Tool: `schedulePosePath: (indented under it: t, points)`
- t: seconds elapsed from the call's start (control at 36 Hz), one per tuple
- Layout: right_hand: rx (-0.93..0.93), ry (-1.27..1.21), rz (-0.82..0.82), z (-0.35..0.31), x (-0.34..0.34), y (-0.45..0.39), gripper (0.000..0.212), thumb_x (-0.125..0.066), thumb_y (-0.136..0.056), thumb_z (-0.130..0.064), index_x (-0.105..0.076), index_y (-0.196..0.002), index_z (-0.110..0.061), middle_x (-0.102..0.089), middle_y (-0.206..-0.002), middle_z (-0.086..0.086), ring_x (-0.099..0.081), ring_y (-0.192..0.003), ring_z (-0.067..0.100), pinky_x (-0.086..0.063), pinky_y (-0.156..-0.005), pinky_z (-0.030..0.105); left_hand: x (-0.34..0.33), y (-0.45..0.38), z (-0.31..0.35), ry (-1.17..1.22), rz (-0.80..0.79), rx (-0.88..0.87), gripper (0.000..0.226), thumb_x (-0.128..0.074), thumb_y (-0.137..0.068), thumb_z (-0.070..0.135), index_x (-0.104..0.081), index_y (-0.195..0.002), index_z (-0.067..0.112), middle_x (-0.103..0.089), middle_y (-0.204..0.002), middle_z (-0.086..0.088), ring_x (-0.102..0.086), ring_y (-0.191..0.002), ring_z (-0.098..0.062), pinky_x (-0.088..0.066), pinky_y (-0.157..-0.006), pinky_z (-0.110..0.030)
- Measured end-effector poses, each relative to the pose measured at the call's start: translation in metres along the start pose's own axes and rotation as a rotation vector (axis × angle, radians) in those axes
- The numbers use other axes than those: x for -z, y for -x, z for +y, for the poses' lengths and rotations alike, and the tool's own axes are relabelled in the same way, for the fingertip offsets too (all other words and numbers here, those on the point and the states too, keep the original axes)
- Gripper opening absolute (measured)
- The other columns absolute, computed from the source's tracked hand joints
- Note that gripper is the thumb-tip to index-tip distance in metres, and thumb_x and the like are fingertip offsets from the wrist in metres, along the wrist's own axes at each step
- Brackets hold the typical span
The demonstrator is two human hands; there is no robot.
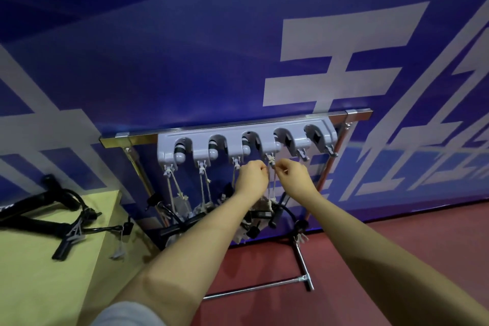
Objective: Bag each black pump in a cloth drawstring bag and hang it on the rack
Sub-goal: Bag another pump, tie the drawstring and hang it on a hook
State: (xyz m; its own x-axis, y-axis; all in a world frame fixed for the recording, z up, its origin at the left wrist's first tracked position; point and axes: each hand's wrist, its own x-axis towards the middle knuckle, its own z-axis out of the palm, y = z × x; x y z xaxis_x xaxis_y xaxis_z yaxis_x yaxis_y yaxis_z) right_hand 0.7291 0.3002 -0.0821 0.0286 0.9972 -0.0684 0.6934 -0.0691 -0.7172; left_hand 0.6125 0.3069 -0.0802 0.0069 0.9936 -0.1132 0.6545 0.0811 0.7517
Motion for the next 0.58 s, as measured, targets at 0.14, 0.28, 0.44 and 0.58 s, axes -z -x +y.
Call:
schedulePosePath:
  t: [0.14,0.28,0.44,0.58]
  points:
    - [-0.052,-0.002,0.000,-0.005,-0.003,0.016,0.019,-0.045,-0.096,-0.018,-0.059,-0.106,-0.008,-0.062,-0.092,0.007,-0.060,-0.087,0.028,-0.051,-0.076,0.042,0.009,0.012,0.001,-0.023,-0.002,-0.022,0.019,-0.045,-0.092,0.010,-0.064,-0.094,0.008,-0.068,-0.093,-0.015,-0.061,-0.092,-0.033,-0.052,-0.081,-0.040]
    - [-0.010,-0.010,-0.030,-0.015,-0.007,0.038,0.016,-0.043,-0.096,-0.015,-0.058,-0.095,-0.011,-0.064,-0.088,0.009,-0.063,-0.084,0.032,-0.055,-0.076,0.047,0.026,0.039,-0.009,-0.010,0.030,-0.010,0.022,-0.044,-0.093,0.012,-0.062,-0.105,0.013,-0.064,-0.105,-0.012,-0.061,-0.091,-0.029,-0.054,-0.081,-0.042]
    - [0.068,-0.017,-0.063,-0.039,-0.020,0.070,0.014,-0.045,-0.094,-0.012,-0.059,-0.093,-0.012,-0.065,-0.086,0.009,-0.064,-0.082,0.031,-0.055,-0.076,0.045,0.056,0.081,-0.029,-0.015,0.089,0.007,0.021,-0.043,-0.094,0.012,-0.061,-0.103,0.014,-0.064,-0.102,-0.011,-0.062,-0.084,-0.027,-0.055,-0.076,-0.043]
    - [0.143,-0.022,-0.140,-0.069,-0.050,0.106,0.013,-0.047,-0.095,-0.012,-0.059,-0.090,-0.011,-0.068,-0.089,0.014,-0.063,-0.084,0.030,-0.051,-0.076,0.039,0.087,0.131,-0.060,-0.019,0.156,0.056,0.018,-0.046,-0.094,0.013,-0.062,-0.102,0.010,-0.067,-0.097,-0.012,-0.062,-0.091,-0.028,-0.053,-0.080,-0.041]
